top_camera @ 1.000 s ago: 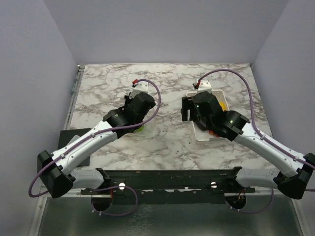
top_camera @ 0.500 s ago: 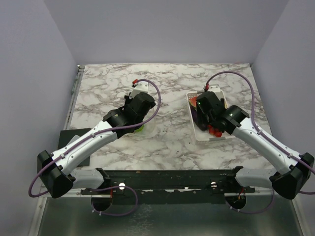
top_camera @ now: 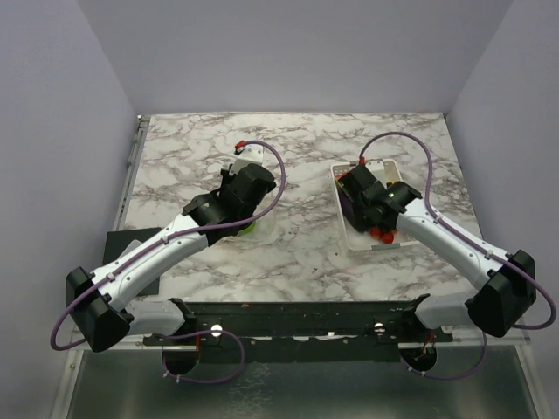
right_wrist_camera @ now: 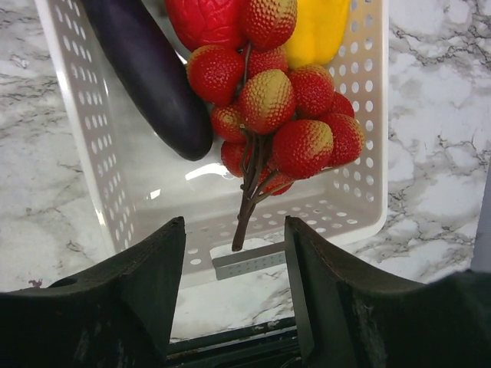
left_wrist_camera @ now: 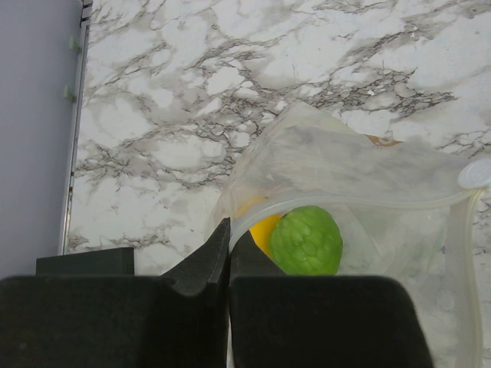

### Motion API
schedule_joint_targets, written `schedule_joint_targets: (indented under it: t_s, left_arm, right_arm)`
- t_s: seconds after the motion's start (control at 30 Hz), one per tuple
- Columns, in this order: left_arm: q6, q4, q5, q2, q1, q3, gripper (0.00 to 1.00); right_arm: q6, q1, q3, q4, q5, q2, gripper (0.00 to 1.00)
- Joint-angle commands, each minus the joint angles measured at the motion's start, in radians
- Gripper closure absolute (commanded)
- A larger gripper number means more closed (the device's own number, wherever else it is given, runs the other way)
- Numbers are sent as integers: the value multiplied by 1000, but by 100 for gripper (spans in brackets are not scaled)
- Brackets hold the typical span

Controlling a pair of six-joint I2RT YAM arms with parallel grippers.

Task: Place the food in the zip-top bag and seal the zipper
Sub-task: Pick up the fake fruit from the bin.

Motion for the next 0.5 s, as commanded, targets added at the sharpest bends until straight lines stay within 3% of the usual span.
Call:
schedule_joint_targets:
  t_s: [0.0, 0.47]
  left_arm:
    - [1, 19, 14, -29, 6, -8, 100]
    - [1, 21, 16, -29, 5, -9, 100]
  right_arm:
    - [2, -10, -22, -17, 28, 50, 41]
    - [-14, -63, -59, -5, 94, 162, 55]
